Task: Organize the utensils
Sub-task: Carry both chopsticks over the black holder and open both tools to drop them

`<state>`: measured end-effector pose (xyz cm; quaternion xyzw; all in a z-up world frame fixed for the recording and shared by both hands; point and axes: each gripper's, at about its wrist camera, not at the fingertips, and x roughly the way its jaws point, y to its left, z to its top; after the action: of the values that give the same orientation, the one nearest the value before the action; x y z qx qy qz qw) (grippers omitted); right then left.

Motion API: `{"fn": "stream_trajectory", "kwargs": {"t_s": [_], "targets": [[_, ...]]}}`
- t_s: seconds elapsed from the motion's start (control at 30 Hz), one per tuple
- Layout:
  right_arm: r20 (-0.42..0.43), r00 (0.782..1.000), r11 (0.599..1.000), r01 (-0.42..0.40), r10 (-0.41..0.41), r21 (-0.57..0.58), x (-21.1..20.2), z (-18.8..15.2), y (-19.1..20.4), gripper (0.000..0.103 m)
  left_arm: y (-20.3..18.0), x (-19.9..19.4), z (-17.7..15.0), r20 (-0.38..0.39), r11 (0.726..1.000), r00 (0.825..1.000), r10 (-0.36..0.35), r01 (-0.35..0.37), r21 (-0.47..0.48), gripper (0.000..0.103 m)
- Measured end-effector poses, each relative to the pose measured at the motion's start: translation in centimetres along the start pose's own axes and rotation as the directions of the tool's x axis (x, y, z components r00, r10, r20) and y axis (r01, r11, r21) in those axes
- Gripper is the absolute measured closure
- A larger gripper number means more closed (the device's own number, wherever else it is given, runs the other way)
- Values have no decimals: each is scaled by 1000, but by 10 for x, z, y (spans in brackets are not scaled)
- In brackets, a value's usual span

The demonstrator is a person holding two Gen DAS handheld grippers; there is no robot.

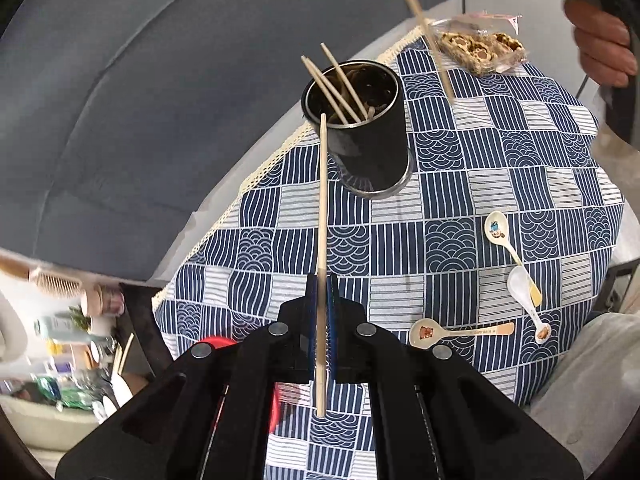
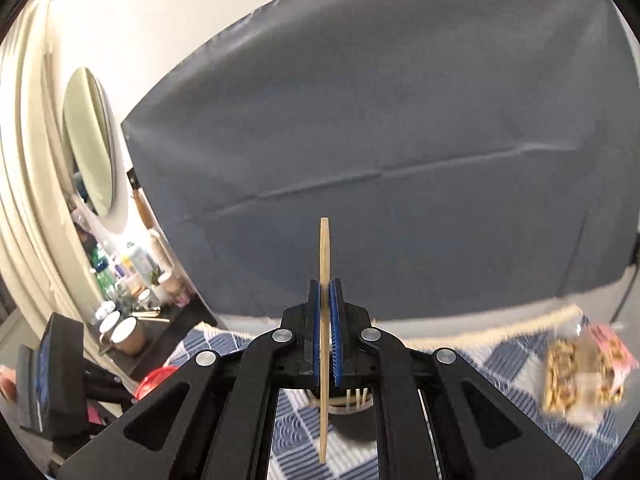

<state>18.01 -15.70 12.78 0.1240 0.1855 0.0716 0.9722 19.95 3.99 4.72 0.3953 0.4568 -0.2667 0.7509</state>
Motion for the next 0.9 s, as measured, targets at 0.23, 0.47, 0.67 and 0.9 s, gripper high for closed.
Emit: {"fn": "stream_trajectory", "kwargs": {"t_s": [0.23,0.47,0.67,0.9], "targets": [[59,997,999,-40,39,3,40,4,-21,98,2,16,48,-98,991,995,0,13,132,98],[39,999,1000,-27,27,7,66,-28,-38,98,-6,53,80,-171,967,984,47,-2,254,98],[-1,999,999,-33,34,40,64,-50,-54,97,-10,73,103,-187,963,981,45,8,270,98],[1,1000,998,-18,18,66,45,-58,-61,68,1,65,112,-55,996,998,-43,47,72,31]]}}
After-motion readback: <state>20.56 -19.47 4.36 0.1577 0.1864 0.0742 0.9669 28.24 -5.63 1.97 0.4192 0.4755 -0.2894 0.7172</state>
